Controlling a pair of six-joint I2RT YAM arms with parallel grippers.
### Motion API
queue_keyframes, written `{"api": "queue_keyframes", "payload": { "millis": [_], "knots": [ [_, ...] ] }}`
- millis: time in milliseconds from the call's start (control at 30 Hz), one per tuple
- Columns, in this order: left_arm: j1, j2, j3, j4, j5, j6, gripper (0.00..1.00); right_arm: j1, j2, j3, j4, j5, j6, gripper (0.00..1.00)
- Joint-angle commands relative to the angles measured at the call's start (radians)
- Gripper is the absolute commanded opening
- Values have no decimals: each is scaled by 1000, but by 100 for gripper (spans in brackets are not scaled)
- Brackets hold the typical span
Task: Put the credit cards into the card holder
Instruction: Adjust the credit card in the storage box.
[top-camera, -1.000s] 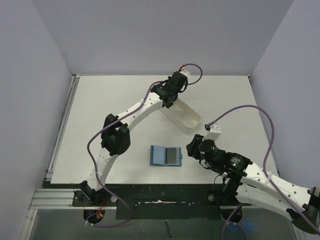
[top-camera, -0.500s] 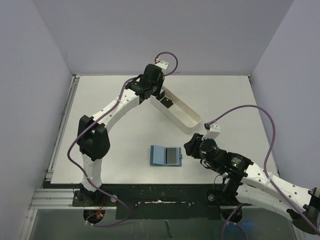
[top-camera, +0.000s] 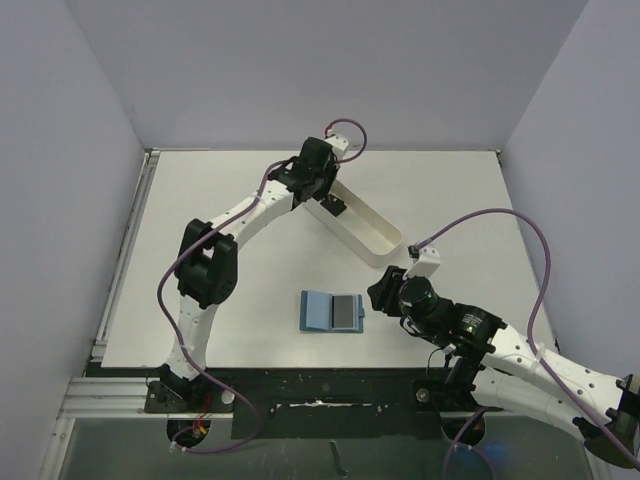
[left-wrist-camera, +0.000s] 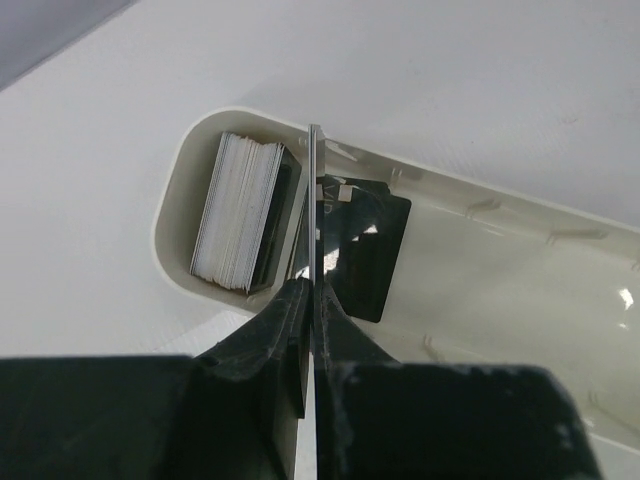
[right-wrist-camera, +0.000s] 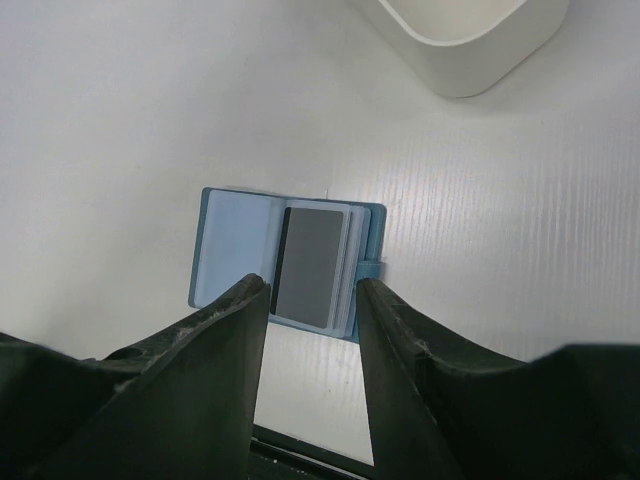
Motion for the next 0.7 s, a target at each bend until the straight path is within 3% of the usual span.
{"api": "queue_keyframes", "payload": {
  "millis": [0, 400, 667],
  "knots": [
    [10, 51, 72, 63, 23, 54, 0, 7, 1, 49, 17, 31, 5, 41],
    [14, 198, 148, 48, -125, 133, 0, 5, 10, 41, 14, 37, 7, 41],
    [-11, 254, 165, 90, -278, 214, 20, 3, 14, 38, 8, 41, 14, 42]
  ]
}}
